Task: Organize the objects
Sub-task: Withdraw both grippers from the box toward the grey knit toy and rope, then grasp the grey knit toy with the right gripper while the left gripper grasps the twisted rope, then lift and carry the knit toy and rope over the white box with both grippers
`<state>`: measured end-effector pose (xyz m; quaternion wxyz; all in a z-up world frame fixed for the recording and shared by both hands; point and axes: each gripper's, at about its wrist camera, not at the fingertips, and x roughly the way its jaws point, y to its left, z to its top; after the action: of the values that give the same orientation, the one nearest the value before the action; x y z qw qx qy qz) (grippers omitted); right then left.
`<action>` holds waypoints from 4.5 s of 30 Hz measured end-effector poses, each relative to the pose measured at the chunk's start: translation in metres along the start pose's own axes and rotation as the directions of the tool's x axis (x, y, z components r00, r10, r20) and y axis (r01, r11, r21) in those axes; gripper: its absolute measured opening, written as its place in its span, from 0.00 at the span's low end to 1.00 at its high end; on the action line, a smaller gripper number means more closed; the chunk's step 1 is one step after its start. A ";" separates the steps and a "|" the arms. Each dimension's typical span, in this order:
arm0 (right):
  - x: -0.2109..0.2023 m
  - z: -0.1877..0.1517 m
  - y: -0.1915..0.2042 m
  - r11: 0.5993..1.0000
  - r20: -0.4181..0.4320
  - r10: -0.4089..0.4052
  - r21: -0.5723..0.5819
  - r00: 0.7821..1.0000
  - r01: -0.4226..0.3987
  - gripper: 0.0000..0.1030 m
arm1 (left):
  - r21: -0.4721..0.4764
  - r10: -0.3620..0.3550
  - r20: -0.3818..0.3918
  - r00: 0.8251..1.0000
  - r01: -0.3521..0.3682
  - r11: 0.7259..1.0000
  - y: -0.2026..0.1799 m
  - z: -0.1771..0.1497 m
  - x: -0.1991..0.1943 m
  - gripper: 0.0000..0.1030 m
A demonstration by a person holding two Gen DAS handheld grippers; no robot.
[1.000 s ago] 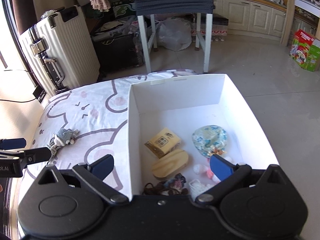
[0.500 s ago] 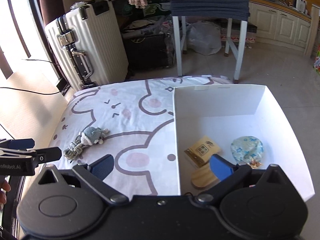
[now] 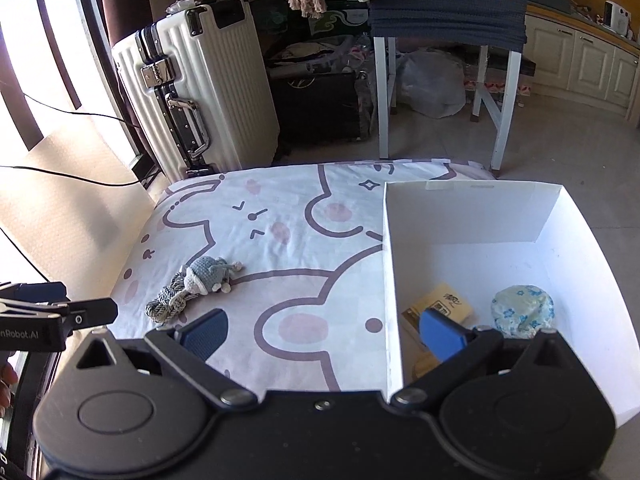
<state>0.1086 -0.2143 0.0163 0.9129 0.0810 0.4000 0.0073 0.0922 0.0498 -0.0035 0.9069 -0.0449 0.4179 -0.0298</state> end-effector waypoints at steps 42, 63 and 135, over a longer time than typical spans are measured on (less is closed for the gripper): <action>0.247 0.031 0.092 0.852 -0.260 0.260 0.516 0.930 -0.094 0.78 | -0.111 0.086 -0.078 0.993 -0.095 0.989 0.116 0.001 0.138 0.59; 0.273 0.022 0.101 0.853 -0.296 0.260 0.517 0.919 -0.075 0.55 | 0.055 0.036 -0.128 0.991 -0.029 0.998 0.093 -0.012 0.160 0.69; 0.021 0.049 -0.031 0.989 -0.034 0.139 -0.044 0.990 -0.141 0.55 | -0.001 0.023 0.008 1.000 -0.023 1.000 -0.050 0.040 0.011 0.43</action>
<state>0.1578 -0.2499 0.0288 0.9055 0.0874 0.4072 0.0819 0.1292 0.0012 0.0193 0.9088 -0.0403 0.4149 -0.0190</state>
